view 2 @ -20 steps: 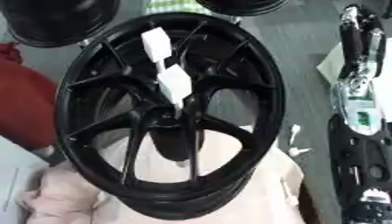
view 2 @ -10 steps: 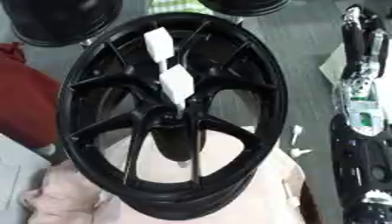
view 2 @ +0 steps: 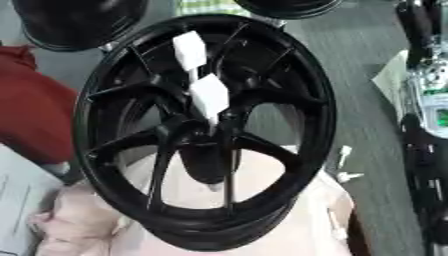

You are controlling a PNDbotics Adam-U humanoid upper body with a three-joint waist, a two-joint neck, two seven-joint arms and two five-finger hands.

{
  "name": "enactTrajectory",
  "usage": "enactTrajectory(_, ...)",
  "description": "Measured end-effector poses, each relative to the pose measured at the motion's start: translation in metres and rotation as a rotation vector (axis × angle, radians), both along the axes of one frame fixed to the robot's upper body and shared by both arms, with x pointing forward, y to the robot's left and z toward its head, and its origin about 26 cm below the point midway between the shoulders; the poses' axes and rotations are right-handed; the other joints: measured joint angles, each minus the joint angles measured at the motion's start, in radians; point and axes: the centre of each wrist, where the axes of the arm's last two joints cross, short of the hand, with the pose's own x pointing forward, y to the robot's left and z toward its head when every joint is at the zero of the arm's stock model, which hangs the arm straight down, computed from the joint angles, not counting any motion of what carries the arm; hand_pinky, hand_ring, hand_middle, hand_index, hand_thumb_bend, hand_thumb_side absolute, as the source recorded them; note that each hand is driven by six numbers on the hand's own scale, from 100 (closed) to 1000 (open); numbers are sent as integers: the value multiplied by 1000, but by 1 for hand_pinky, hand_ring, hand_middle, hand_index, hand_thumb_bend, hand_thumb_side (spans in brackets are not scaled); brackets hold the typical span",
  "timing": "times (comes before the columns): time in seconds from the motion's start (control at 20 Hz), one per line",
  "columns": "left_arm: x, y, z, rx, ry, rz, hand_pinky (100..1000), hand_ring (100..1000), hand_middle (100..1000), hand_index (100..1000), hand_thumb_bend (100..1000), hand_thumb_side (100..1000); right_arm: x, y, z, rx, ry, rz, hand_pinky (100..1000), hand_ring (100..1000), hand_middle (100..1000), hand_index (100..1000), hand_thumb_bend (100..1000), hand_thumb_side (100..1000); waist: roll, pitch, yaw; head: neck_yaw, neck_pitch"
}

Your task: Pull the pin out of the wheel hub.

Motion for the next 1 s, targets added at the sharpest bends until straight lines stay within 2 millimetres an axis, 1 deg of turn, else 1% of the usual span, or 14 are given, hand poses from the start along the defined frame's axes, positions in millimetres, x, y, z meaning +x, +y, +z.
enactTrajectory(0.1, 0, 1, 0, 4, 0, 1, 604, 630, 530, 758, 100, 764, -4, 2, 21, -70, -21, 63, 901, 872, 664, 811, 100, 470, -5, -7, 0, 2, 0)
enactTrajectory(0.2, 0, 2, 1, 9, 0, 2, 604, 630, 530, 758, 100, 764, -8, 7, 42, -151, -40, 127, 901, 872, 669, 810, 100, 470, -8, -8, 0, 3, 0)
enactTrajectory(0.45, -1, 3, 2, 21, 1, 7, 603, 630, 530, 758, 100, 765, -24, 29, 87, -409, -76, 295, 904, 868, 685, 806, 100, 468, -15, -9, 0, 2, 0)
enactTrajectory(0.6, -1, 4, 2, 26, 2, 9, 603, 630, 530, 758, 100, 765, -34, 46, 111, -586, -95, 377, 907, 867, 703, 803, 100, 390, -21, -10, 0, -1, 0)
enactTrajectory(0.65, -1, 4, 2, 29, 2, 10, 603, 630, 530, 758, 100, 765, -37, 51, 117, -643, -99, 394, 909, 867, 713, 802, 100, 299, -21, -10, 0, -2, 0)
enactTrajectory(0.75, -1, 5, 2, 33, 2, 10, 603, 630, 530, 758, 100, 765, -43, 60, 128, -764, -101, 419, 912, 868, 725, 802, 100, 228, -21, -10, 4, -8, 0)
enactTrajectory(0.85, -1, 5, 2, 33, 2, 10, 603, 630, 530, 758, 100, 766, -47, 70, 135, -877, -95, 432, 915, 870, 737, 802, 100, 196, -24, -10, 6, -16, 0)
enactTrajectory(1.0, -1, 5, 2, 34, 3, 8, 603, 630, 529, 758, 100, 768, -51, 85, 140, -1027, -88, 451, 916, 873, 748, 804, 100, 198, -27, -10, 14, -29, 0)
